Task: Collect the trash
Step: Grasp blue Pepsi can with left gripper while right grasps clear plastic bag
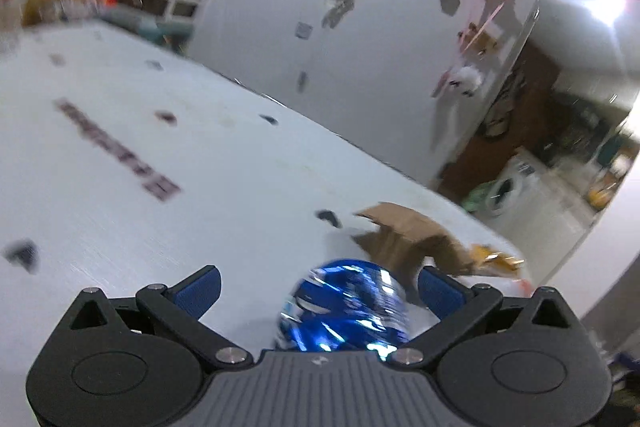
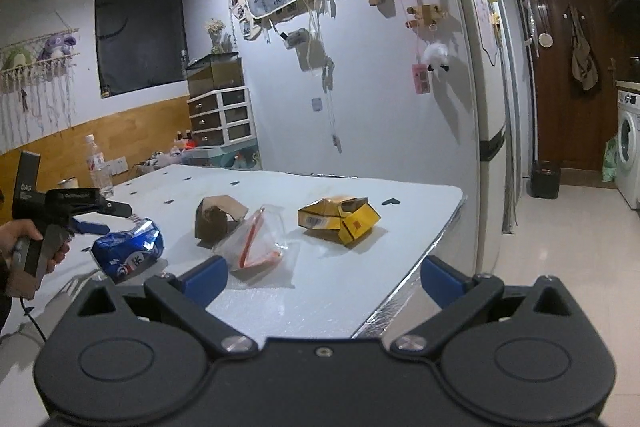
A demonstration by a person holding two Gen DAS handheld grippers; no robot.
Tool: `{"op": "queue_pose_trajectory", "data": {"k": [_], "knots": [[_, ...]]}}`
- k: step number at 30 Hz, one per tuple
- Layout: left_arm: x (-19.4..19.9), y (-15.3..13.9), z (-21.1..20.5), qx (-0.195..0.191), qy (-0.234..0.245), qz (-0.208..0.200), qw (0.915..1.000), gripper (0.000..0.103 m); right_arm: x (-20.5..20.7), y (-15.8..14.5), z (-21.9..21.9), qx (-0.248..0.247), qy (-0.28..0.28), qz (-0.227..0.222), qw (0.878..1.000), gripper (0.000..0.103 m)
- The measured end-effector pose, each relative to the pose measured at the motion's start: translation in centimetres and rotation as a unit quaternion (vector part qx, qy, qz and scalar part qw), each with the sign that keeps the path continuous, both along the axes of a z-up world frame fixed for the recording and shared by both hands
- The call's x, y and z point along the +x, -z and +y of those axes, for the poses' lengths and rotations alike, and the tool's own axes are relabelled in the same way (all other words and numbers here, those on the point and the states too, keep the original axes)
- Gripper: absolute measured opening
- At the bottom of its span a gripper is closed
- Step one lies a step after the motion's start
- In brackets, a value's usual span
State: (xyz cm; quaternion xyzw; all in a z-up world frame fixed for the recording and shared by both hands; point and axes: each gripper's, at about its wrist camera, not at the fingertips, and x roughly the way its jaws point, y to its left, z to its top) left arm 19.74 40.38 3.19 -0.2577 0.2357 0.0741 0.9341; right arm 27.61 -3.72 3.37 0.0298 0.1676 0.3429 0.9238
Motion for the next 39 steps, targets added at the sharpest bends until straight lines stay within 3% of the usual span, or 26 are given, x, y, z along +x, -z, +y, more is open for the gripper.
{"op": "queue_pose_trajectory", "data": {"k": [3, 10, 13, 18, 25, 26, 28, 31, 34, 39], "knots": [[-0.4, 0.6, -0.4, -0.056, 0.042, -0.016, 0.9974, 0.103, 0.1, 0.0, 0.8, -0.009, 0.025, -0.005, 1.000, 0.103], [-1.2, 0.3, -5.0, -0.076, 0.129, -0.019, 0.9885, 0.103, 0.4, 0.4, 2.4, -0.018, 0.004, 0.001, 1.000, 0.103], [-1.3, 0.3, -6.7, -0.096, 0.145, -0.029, 0.9843, 0.102, 0.6, 0.5, 3.0, -0.011, -0.005, 0.004, 1.000, 0.103], [-0.1, 1.1, -8.0, -0.144, 0.137, -0.040, 0.9791, 0.099, 1.5, 0.3, 3.9, 0.009, -0.025, 0.018, 0.999, 0.103], [0.9, 3.2, -7.0, -0.216, 0.075, -0.057, 0.9719, 0.085, 4.8, -0.6, 5.5, 0.043, -0.068, 0.058, 0.995, 0.102], [0.8, 3.5, -6.8, -0.227, 0.067, -0.061, 0.9697, 0.083, 5.4, -0.7, 6.0, 0.039, -0.073, 0.067, 0.994, 0.099], [0.9, 4.1, -6.4, -0.248, 0.049, -0.066, 0.9653, 0.078, 6.8, -1.1, 6.9, 0.042, -0.086, 0.086, 0.992, 0.080], [1.0, 4.2, -6.6, -0.248, 0.030, -0.069, 0.9660, 0.071, 8.7, -1.4, 8.4, 0.048, -0.099, 0.116, 0.987, 0.063], [1.1, 4.2, -7.0, -0.232, 0.023, -0.068, 0.9701, 0.067, 10.5, -1.2, 10.0, 0.060, -0.121, 0.150, 0.979, 0.053], [1.5, 4.3, -6.9, -0.234, 0.005, -0.066, 0.9700, 0.058, 13.1, 0.3, 12.1, 0.060, -0.116, 0.198, 0.972, 0.048]]}}
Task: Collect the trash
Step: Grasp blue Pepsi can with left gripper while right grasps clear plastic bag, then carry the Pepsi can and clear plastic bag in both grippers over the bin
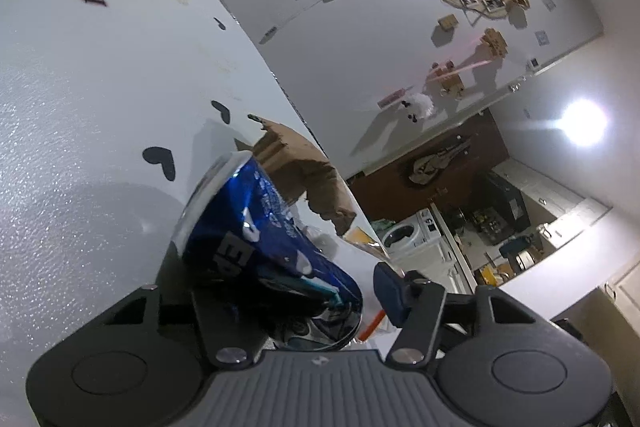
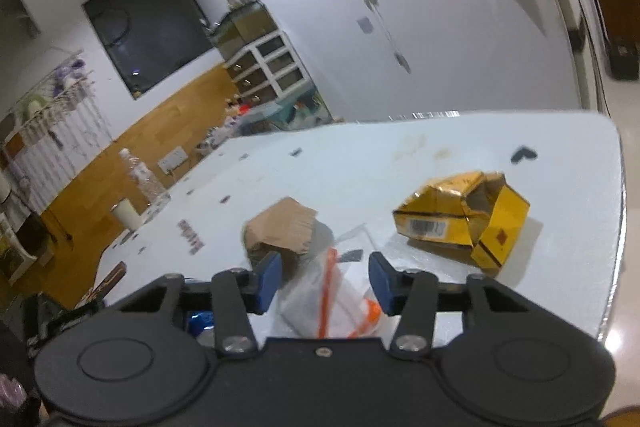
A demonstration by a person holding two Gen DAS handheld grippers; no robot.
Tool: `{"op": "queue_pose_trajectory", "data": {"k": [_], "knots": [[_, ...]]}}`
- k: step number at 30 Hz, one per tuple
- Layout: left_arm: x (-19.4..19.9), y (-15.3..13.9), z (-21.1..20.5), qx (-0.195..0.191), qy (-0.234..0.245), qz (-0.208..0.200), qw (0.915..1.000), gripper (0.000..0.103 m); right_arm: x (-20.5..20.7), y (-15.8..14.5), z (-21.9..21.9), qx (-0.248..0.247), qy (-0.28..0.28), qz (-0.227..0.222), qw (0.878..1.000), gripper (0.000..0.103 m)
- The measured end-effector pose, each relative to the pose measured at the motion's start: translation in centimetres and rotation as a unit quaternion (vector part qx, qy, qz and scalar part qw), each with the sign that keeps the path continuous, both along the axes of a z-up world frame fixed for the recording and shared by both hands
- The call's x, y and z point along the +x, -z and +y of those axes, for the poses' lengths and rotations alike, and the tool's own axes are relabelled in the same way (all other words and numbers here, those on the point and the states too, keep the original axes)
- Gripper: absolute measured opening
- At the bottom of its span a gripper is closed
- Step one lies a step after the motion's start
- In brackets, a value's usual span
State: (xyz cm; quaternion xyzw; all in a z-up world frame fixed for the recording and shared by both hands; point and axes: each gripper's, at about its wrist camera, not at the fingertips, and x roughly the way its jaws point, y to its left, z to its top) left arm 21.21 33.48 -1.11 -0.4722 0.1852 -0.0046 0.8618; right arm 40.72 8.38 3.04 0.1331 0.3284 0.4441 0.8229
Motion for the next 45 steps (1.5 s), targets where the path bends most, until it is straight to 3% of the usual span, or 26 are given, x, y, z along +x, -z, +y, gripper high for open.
{"op": "queue_pose_trajectory", "data": {"k": [5, 12, 19, 27, 33, 39, 42, 45], "knots": [[0.7, 0.0, 0.2, -0.001, -0.020, 0.009, 0.9998, 0.054, 1.5, 1.7, 0.9, 0.012, -0.013, 0.048, 0.999, 0.033], [0.9, -0.1, -0.4, -0.004, -0.040, 0.011, 0.9991, 0.053, 0.3, 1.6, 2.0, 0.001, -0.064, 0.043, 0.997, 0.013], [0.3, -0.7, -1.6, 0.023, -0.048, 0.014, 0.9985, 0.041, -3.2, 1.0, 2.1, -0.024, -0.104, 0.011, 0.994, 0.010], [-0.6, -1.2, -4.5, 0.059, -0.002, 0.000, 0.9983, 0.035, -5.5, -2.0, -0.9, -0.018, -0.046, -0.064, 0.997, 0.006], [-1.0, -1.0, -5.8, 0.043, 0.022, -0.023, 0.9986, 0.034, -7.9, -2.9, -1.7, -0.043, -0.046, -0.110, 0.992, 0.005], [-1.5, -0.8, -5.3, 0.029, 0.001, -0.024, 0.9993, 0.031, -10.1, -2.6, -1.6, -0.056, -0.063, -0.130, 0.988, 0.006], [-1.9, -1.4, -5.6, 0.055, -0.005, -0.024, 0.9982, 0.029, -10.7, -2.8, -1.7, -0.065, -0.065, -0.139, 0.986, 0.006], [-2.4, -2.7, -6.9, 0.117, -0.010, -0.025, 0.9928, 0.028, -11.5, -3.0, -1.7, -0.078, -0.060, -0.150, 0.984, 0.005]]}}
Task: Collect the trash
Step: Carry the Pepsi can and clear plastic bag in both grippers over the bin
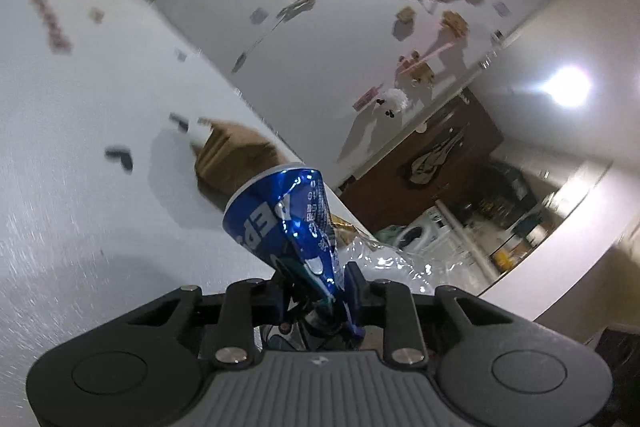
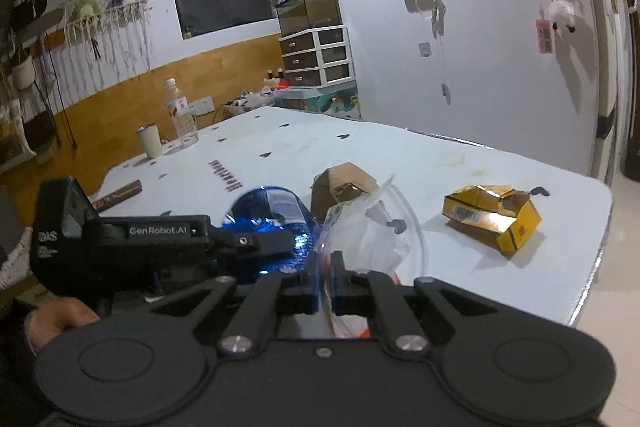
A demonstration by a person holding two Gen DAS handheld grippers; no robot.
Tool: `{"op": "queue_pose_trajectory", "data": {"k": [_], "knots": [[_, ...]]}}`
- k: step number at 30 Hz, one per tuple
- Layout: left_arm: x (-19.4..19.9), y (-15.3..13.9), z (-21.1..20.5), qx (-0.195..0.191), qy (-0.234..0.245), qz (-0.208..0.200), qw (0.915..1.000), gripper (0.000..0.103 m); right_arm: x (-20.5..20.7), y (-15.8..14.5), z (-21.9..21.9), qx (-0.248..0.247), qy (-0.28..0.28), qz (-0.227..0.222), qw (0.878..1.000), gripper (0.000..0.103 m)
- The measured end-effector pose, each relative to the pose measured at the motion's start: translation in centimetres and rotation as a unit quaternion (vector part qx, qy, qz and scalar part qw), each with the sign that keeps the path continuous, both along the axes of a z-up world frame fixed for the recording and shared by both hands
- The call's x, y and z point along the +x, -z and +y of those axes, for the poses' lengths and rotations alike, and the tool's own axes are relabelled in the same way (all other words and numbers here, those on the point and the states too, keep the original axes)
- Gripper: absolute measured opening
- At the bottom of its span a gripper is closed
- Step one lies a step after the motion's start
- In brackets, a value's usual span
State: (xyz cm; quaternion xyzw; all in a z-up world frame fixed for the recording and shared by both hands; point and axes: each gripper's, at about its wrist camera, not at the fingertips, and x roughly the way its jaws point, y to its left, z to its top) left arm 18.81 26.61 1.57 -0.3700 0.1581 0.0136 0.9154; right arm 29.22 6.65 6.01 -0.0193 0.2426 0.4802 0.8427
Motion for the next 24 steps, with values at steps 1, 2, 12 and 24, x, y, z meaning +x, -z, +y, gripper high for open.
{"op": "queue_pose_trajectory", "data": {"k": [1, 2, 12, 24], "knots": [[-0.2, -0.4, -0.5, 0.021, -0.002, 0.002, 0.9998, 0.028, -0.2, 0.0, -0.1, -0.003, 0.002, -0.003, 1.000, 0.005], [-0.4, -0.8, -1.1, 0.042, -0.002, 0.006, 0.9991, 0.028, -0.4, -0.1, -0.2, -0.005, 0.005, -0.008, 1.000, 0.005], [-2.4, -5.2, -6.1, 0.191, -0.001, 0.019, 0.9813, 0.027, -2.3, -1.7, -3.9, -0.001, 0.050, -0.040, 0.998, 0.005], [-3.8, -7.5, -12.3, 0.303, 0.009, 0.027, 0.9527, 0.026, -5.0, -3.7, -9.4, 0.010, 0.105, -0.086, 0.991, 0.005]]}}
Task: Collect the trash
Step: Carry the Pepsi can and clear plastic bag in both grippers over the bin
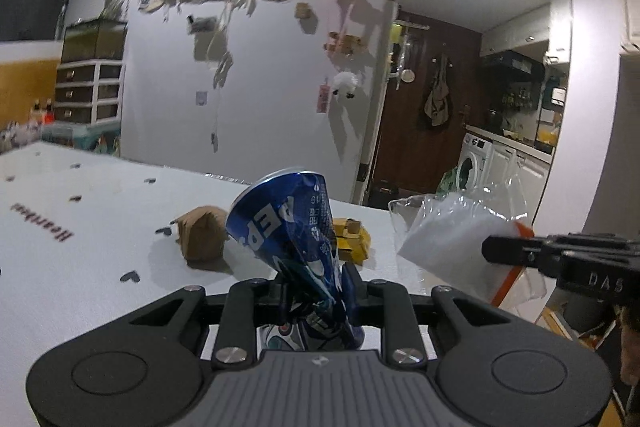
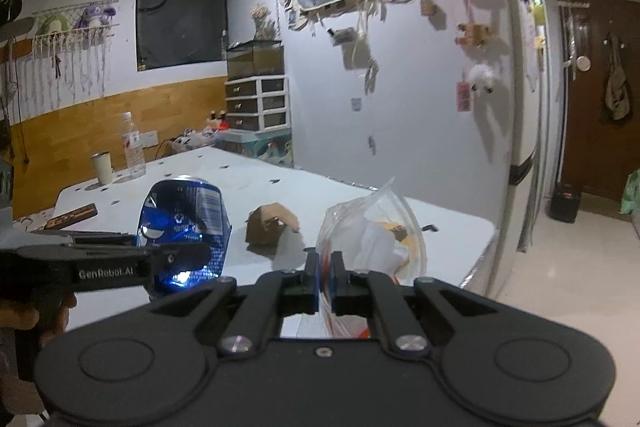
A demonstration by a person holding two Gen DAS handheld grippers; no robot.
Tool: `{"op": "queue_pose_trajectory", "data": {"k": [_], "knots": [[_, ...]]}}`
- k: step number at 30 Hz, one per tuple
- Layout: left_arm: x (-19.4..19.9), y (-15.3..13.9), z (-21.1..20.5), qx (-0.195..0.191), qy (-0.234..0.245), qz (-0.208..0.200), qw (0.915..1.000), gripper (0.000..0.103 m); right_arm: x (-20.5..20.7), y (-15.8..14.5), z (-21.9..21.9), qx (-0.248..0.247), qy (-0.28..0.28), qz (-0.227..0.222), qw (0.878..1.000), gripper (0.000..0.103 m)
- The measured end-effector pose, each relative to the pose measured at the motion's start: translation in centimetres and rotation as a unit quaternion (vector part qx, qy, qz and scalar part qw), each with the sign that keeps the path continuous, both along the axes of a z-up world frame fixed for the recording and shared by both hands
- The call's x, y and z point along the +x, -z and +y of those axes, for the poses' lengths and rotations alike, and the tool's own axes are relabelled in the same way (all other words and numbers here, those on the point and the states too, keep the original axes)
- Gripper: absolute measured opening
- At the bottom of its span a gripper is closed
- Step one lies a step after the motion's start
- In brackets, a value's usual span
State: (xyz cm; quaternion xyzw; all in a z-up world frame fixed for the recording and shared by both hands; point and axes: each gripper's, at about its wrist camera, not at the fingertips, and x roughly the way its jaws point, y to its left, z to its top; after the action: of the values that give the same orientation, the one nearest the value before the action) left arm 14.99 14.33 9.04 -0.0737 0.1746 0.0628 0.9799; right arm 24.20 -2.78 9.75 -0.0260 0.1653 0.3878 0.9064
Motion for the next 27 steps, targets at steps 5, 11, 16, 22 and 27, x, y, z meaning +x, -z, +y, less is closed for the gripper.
{"op": "queue_pose_trajectory", "data": {"k": [5, 11, 16, 22, 27], "knots": [[-0.4, -0.7, -2.5, 0.014, 0.015, -0.008, 0.9998, 0.026, -1.1, -0.7, -2.6, 0.010, 0.018, -0.010, 1.000, 0.005], [-0.3, -1.1, -6.2, 0.025, 0.041, -0.015, 0.9987, 0.025, -2.4, -1.1, -6.2, 0.017, 0.046, -0.020, 0.999, 0.005], [0.5, -0.8, -9.8, 0.029, 0.070, -0.013, 0.9971, 0.025, -3.0, -1.0, -10.0, 0.020, 0.076, -0.023, 0.997, 0.005], [1.8, 0.1, -14.3, 0.025, 0.107, -0.007, 0.9939, 0.025, -3.4, -0.1, -14.7, 0.016, 0.116, -0.019, 0.993, 0.005], [3.0, 1.4, -18.0, 0.021, 0.137, 0.005, 0.9903, 0.025, -3.5, 1.2, -18.7, 0.014, 0.150, -0.009, 0.989, 0.005]]}}
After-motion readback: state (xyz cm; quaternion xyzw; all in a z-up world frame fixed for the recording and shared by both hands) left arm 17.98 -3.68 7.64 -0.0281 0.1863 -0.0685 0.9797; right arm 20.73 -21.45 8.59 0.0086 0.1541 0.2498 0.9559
